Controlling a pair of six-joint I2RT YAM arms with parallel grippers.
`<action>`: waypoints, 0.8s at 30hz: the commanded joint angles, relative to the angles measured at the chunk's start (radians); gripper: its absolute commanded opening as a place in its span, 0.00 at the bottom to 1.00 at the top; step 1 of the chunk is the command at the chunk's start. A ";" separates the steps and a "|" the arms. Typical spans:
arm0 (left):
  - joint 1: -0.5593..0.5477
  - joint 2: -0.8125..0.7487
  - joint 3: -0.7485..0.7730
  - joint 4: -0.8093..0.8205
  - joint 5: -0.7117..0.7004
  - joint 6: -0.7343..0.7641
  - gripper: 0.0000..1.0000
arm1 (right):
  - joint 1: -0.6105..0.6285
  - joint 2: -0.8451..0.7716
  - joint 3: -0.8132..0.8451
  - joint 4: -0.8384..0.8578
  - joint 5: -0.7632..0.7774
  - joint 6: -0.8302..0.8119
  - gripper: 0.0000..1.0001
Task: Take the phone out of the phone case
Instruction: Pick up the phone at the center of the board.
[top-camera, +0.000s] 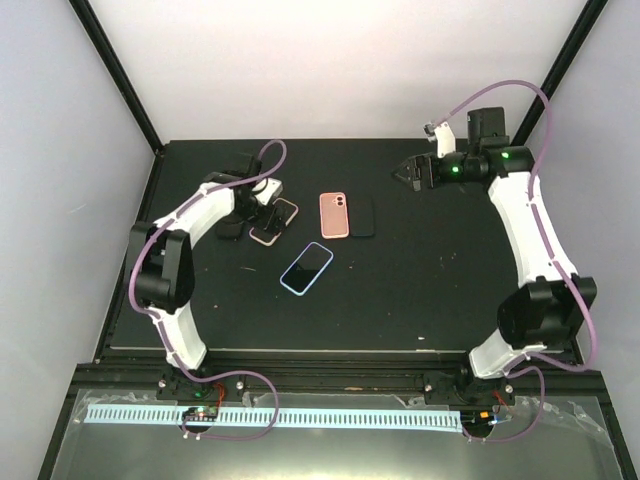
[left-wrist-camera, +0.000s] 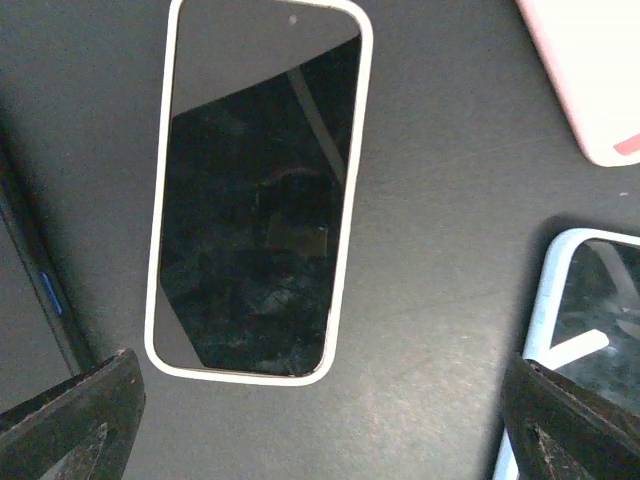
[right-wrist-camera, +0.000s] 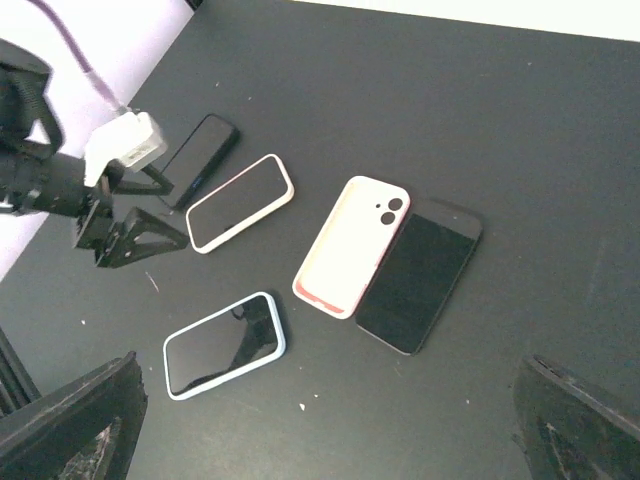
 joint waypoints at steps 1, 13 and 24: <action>0.005 0.073 0.055 -0.006 -0.073 0.010 0.99 | -0.004 -0.117 -0.051 0.028 0.058 -0.031 1.00; 0.005 0.218 0.104 0.018 -0.137 -0.001 0.99 | -0.004 -0.221 -0.141 0.109 0.097 0.054 1.00; 0.006 0.291 0.146 0.006 -0.114 0.004 0.92 | -0.005 -0.263 -0.183 0.237 0.030 0.099 1.00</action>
